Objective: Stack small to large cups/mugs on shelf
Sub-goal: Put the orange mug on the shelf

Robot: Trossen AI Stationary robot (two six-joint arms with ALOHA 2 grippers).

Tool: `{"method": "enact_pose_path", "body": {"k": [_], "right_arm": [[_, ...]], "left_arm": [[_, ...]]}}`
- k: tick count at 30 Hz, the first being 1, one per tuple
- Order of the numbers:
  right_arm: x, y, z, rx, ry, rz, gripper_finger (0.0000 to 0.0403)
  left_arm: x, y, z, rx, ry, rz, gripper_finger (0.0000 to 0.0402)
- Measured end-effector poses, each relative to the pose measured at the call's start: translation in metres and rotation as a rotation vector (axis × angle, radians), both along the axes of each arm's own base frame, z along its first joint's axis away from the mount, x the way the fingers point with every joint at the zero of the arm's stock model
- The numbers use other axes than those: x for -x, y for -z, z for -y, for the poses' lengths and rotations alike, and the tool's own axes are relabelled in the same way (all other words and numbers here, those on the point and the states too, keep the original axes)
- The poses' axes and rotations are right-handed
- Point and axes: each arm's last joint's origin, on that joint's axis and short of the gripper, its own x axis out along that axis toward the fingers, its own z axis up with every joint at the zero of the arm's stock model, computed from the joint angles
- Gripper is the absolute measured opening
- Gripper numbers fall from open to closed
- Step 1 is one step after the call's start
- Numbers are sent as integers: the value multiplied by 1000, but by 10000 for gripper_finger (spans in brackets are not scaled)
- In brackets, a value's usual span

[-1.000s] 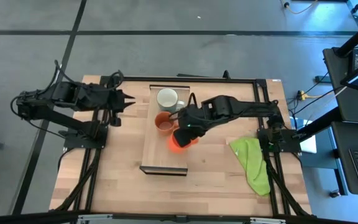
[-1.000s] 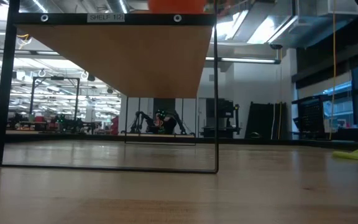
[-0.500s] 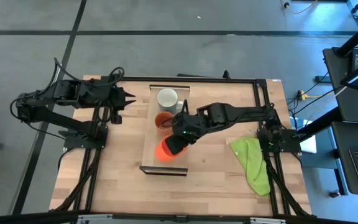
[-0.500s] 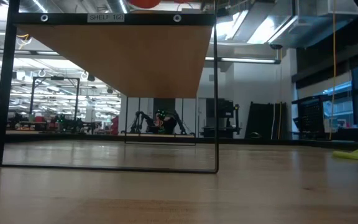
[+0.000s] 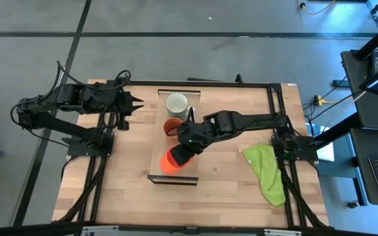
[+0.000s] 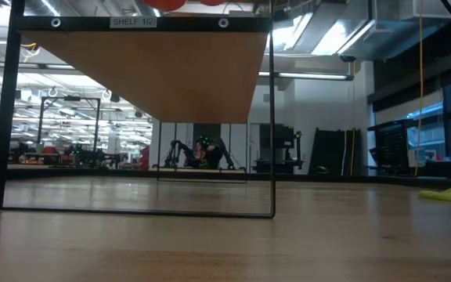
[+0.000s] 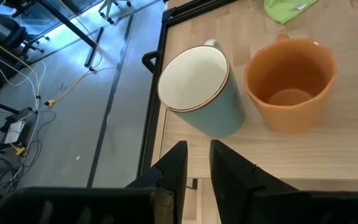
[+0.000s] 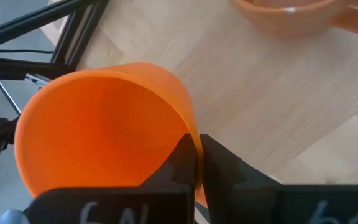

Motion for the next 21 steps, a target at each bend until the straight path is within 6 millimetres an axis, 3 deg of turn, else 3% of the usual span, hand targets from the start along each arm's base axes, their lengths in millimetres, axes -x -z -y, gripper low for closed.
{"method": "enact_pose_path", "body": {"k": [13, 21], "right_arm": [[-3, 3, 1, 31, 11, 1, 25], [-4, 21, 1, 46, 7, -67, 27]], "left_arm": [[0, 0, 0, 0, 0, 0, 63], [0, 0, 0, 0, 0, 0, 63]]}}
